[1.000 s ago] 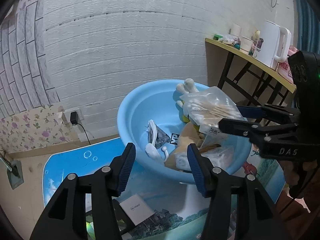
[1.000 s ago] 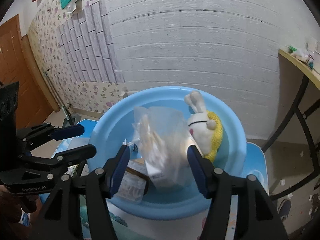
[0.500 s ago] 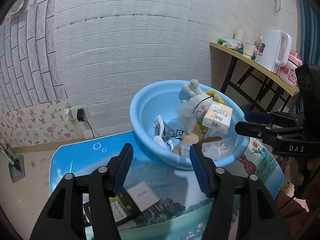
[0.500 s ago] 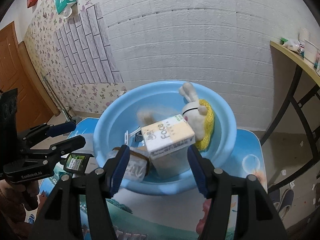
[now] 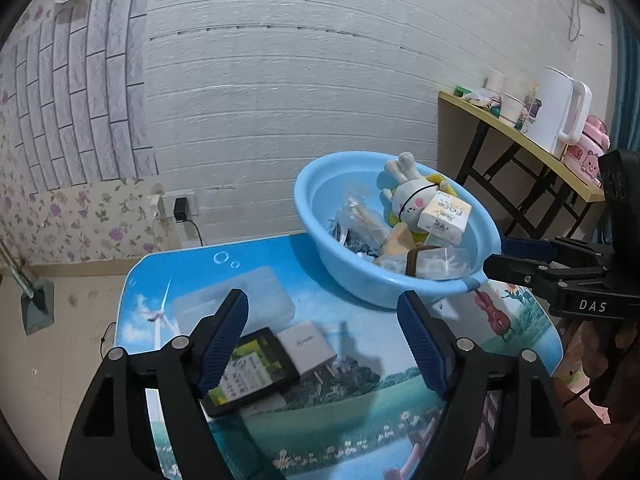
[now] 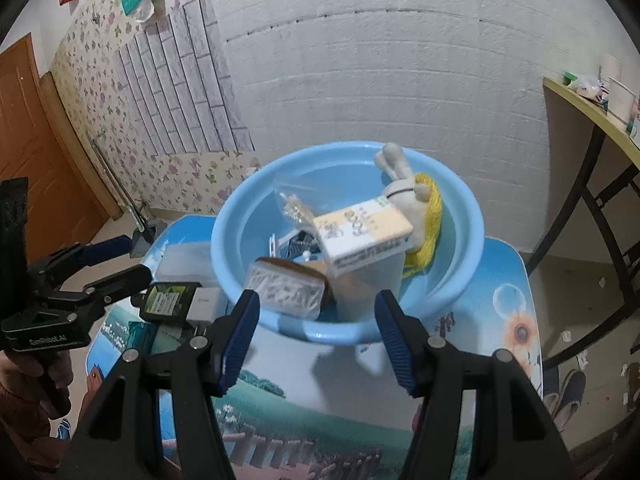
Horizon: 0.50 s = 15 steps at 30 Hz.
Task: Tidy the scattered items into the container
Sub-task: 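Withdraw both grippers from the basin back over the table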
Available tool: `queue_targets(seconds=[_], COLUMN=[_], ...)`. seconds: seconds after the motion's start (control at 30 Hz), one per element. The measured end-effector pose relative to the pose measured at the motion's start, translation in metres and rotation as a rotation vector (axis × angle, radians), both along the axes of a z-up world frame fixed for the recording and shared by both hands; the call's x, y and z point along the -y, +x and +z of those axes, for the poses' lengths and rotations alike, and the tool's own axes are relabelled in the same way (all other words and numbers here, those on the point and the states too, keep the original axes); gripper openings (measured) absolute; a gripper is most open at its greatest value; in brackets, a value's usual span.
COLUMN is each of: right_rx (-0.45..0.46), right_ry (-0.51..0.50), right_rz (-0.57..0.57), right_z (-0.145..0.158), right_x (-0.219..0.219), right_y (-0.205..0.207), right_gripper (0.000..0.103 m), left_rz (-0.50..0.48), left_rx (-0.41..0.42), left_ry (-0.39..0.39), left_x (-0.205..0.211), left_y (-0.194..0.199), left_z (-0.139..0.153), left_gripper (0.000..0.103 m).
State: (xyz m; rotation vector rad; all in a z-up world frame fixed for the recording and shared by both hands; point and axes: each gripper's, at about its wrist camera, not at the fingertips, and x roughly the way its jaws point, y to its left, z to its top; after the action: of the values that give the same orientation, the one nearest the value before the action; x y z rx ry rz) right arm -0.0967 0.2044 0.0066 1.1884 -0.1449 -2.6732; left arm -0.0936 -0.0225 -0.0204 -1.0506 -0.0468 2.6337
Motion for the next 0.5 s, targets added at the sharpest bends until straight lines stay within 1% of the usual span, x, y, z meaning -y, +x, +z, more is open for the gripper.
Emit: queue_targets(seconds=[0.23, 0.5], right_rx=[0.003, 0.018], right_ry=[0.005, 0.013], right_rz=[0.030, 0.066], right_z=[0.001, -0.003], right_x=[0.012, 0.029], right_y=[0.013, 0.032], right_gripper=[0.060, 0.060], left_rz=[0.029, 0.064], left_rx=[-0.006, 0.022], left_ry=[0.001, -0.002], left_x=[0.011, 0.024], left_y=[0.022, 0.043], left_z=[0.002, -0.004], left_gripper=[0.080, 0.083])
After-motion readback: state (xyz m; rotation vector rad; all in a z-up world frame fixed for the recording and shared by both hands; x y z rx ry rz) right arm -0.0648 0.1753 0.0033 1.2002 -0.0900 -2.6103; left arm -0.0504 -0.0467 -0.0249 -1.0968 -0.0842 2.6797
